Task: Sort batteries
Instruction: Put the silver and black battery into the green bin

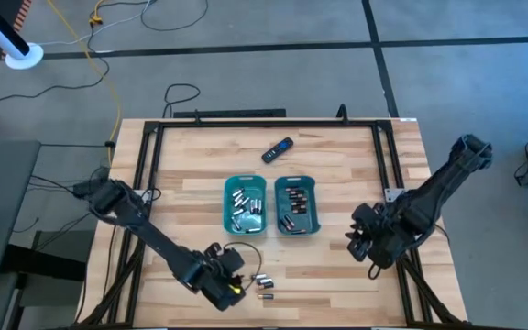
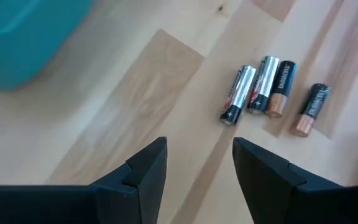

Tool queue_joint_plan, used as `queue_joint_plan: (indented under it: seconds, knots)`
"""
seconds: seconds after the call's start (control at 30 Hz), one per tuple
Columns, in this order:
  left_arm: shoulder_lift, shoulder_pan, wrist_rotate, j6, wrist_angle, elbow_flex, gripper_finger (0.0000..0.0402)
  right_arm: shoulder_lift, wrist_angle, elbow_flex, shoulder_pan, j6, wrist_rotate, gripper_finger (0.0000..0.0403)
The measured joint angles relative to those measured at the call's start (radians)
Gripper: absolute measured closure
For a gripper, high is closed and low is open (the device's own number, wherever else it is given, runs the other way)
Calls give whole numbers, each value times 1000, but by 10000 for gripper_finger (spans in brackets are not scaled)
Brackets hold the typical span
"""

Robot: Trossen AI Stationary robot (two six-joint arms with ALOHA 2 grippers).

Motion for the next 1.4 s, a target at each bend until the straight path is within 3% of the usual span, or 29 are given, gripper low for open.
queue_joint_plan:
  seconds: [0.4,0.83,1.4]
  knots:
    - [102,1,4,236,134,0,224,42,26,0,42,3,0,231]
    - [127,18,-5,407,229,-1,224,42,21,0,42,-8,21,231]
    - [198,38,-4,454,241,4,234,42,3,1,42,-8,24,231]
